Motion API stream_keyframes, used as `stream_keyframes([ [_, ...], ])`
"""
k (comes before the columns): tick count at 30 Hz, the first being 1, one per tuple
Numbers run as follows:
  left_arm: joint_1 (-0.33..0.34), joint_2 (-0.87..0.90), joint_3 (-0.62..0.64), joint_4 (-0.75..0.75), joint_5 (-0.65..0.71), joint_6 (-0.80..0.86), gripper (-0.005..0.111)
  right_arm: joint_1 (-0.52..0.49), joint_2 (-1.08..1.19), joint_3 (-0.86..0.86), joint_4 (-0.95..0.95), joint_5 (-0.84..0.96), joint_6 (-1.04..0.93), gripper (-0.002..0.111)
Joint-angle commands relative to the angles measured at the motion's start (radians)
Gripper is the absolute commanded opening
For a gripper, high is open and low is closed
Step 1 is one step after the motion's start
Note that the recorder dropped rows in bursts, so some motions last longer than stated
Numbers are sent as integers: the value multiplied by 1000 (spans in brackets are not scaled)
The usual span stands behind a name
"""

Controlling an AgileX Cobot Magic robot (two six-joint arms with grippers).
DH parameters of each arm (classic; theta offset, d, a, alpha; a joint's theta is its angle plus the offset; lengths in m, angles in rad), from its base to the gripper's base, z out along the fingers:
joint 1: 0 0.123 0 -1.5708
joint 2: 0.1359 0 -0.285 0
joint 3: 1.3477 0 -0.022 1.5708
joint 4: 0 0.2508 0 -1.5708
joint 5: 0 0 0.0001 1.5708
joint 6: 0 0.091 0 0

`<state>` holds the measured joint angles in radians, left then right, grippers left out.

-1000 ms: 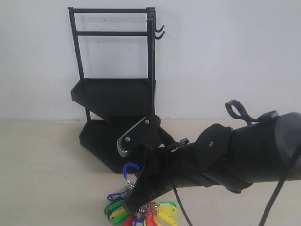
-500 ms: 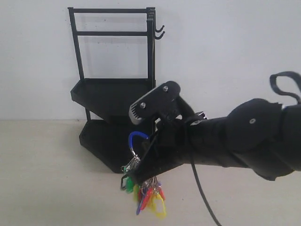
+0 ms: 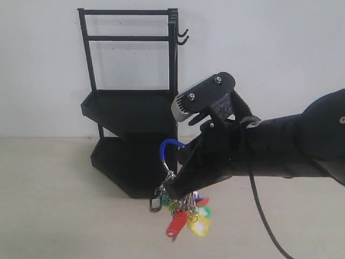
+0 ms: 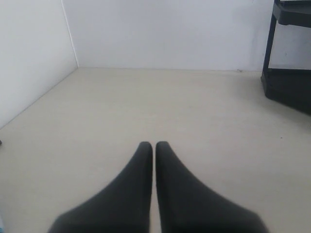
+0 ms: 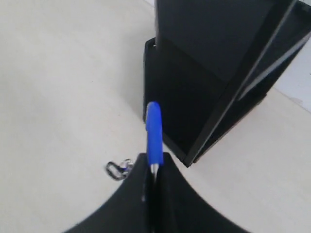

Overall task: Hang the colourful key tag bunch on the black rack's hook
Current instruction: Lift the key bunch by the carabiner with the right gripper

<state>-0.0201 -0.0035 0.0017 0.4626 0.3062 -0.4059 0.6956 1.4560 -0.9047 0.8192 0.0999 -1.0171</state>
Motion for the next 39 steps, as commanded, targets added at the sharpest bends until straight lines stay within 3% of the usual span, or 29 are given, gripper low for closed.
stream_keyframes([
  [1, -1, 4, -2, 0, -12, -6, 4, -12, -28, 1, -133, 51, 127, 0],
  [3, -1, 4, -2, 0, -12, -6, 4, -20, -35, 1, -141, 41, 201, 0],
  [6, -1, 4, -2, 0, -12, -6, 4, 21, -43, -4, -237, 149, 95, 0],
  [9, -1, 4, -2, 0, -12, -6, 4, -23, -59, 3, -268, 20, 376, 0],
  [12, -1, 4, -2, 0, -12, -6, 4, 16, -59, -1, -329, 123, 234, 0],
  [16, -1, 4, -2, 0, -12, -6, 4, -25, -71, -3, -325, 58, 430, 0],
  [20, -1, 4, -2, 0, -12, -6, 4, 31, -79, -3, -410, 155, 302, 0],
  [23, -1, 4, -2, 0, -12, -6, 4, -19, -98, -3, -409, 57, 535, 0],
  [27, -1, 4, -2, 0, -12, -6, 4, 41, -100, -3, -457, 140, 366, 0],
  [30, -1, 4, -2, 0, -12, -6, 4, -16, -108, -3, -483, 95, 500, 0],
  [39, -1, 4, -2, 0, -12, -6, 4, -156, -124, -3, -555, 84, 542, 0],
])
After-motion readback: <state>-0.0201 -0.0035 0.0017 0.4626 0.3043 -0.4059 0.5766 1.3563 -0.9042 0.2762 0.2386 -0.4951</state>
